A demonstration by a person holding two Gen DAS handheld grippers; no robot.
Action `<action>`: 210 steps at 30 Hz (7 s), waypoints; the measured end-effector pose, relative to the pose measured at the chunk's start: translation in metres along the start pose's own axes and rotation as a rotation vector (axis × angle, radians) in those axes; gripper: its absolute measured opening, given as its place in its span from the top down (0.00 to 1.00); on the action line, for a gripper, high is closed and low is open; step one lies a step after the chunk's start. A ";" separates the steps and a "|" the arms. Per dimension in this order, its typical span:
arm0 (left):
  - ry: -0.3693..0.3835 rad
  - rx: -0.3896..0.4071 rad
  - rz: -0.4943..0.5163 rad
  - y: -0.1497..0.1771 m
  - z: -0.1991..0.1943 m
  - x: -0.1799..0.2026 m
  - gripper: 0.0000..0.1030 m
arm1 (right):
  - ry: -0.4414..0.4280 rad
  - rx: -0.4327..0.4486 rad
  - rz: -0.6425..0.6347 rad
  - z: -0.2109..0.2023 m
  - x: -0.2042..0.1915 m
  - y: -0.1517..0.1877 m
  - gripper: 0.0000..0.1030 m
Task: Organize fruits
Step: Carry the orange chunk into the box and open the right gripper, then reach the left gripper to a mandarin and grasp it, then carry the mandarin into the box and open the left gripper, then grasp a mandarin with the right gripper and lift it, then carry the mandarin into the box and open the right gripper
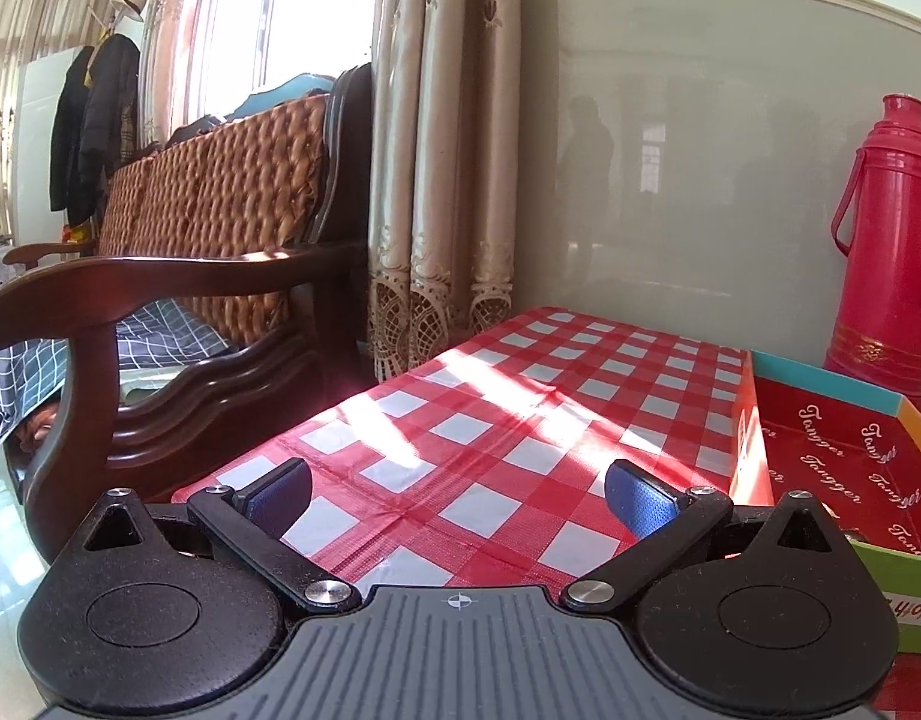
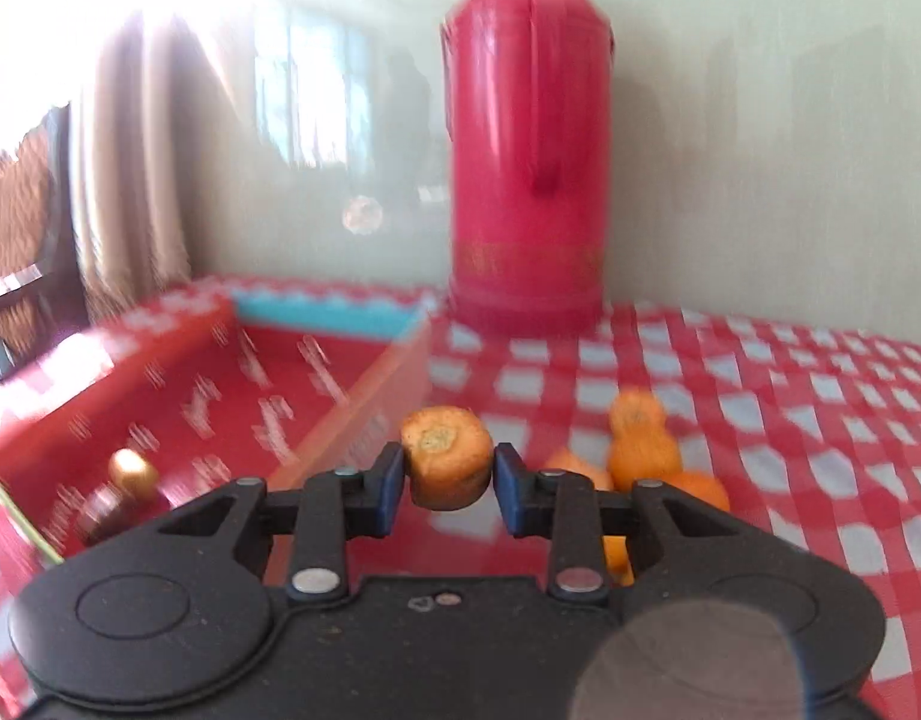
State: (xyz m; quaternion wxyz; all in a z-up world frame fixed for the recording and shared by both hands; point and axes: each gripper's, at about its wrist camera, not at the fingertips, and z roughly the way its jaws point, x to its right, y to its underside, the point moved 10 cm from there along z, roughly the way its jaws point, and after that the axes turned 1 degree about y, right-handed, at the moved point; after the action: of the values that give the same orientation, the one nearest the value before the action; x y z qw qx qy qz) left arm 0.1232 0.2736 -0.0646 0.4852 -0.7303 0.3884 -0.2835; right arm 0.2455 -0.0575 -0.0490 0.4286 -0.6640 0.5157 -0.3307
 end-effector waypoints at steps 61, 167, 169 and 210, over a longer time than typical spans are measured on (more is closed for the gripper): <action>0.424 0.022 0.200 0.025 -0.083 0.265 0.00 | 0.298 0.160 0.174 -0.114 0.207 0.019 0.10; 0.321 0.004 0.206 0.000 -0.051 0.192 0.00 | 0.169 -0.070 0.045 -0.037 0.116 0.030 0.33; 0.309 0.004 0.206 0.000 -0.048 0.186 0.00 | 0.166 -0.077 0.033 -0.033 0.113 0.031 0.36; 0.150 -0.015 0.133 -0.003 -0.018 0.077 0.00 | -0.062 0.068 0.064 -0.021 0.010 -0.008 0.69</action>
State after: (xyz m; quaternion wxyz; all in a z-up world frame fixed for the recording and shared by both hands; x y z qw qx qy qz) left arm 0.1506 0.2005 -0.0525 0.4671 -0.6830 0.4734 -0.3019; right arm 0.2331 -0.0715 -0.0330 0.4771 -0.6421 0.5116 -0.3136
